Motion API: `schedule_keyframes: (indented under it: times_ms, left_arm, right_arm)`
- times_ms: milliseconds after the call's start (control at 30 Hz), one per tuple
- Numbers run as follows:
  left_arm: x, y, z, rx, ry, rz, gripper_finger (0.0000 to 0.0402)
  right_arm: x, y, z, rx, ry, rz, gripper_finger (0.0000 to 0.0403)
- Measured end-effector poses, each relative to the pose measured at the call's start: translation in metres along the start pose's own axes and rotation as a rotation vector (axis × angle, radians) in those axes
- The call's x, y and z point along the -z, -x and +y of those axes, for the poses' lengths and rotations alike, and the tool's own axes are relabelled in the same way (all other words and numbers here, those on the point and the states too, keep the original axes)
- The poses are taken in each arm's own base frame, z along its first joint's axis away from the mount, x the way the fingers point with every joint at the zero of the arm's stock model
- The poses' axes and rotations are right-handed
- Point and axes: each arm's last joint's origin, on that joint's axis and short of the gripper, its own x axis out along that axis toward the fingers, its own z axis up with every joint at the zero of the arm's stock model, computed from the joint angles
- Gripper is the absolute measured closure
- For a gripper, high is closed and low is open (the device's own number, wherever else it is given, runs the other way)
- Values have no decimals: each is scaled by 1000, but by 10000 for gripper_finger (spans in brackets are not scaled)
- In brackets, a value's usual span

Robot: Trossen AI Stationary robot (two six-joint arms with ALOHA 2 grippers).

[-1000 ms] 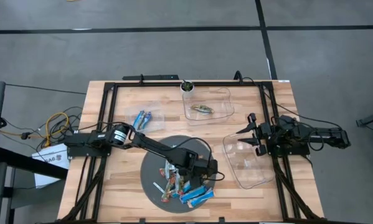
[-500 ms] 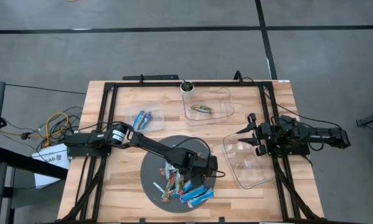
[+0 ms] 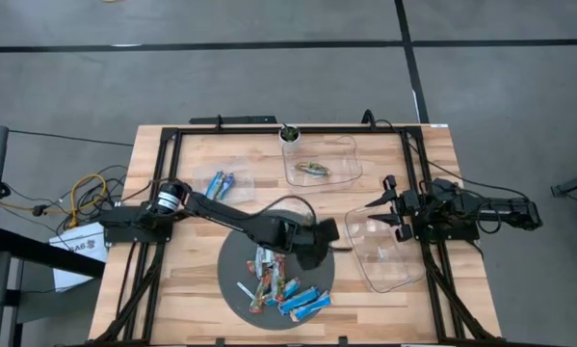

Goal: Pick and place Granola Bars by type
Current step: Put the yellow granola bar into the top transparent bin

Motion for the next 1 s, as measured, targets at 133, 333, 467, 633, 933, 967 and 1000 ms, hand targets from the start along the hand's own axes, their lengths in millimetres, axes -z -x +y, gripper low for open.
schedule_keyframes:
  times_ms: [133,333,467,633,933,967,1000]
  left_arm:
    - [24,5,13,-42,27,90,381]
    - [70,10,33,-90,113,162,387]
    - [100,2,42,-125,201,215,388]
    - [140,-9,50,-181,363,279,384]
    - [190,-24,48,-145,740,169,387]
    - [192,-25,47,-134,779,145,387]
    - [194,-25,47,-122,813,123,387]
  right_arm:
    - [0,0,0,0,0,0,269]
    - [0,0,0,0,0,0,269]
    - [0,0,0,0,0,0,269]
    - [0,0,0,0,0,0,270]
    - [0,0,0,0,0,0,270]
    - [0,0,0,0,0,1,270]
    - [0,0,0,0,0,0,269]
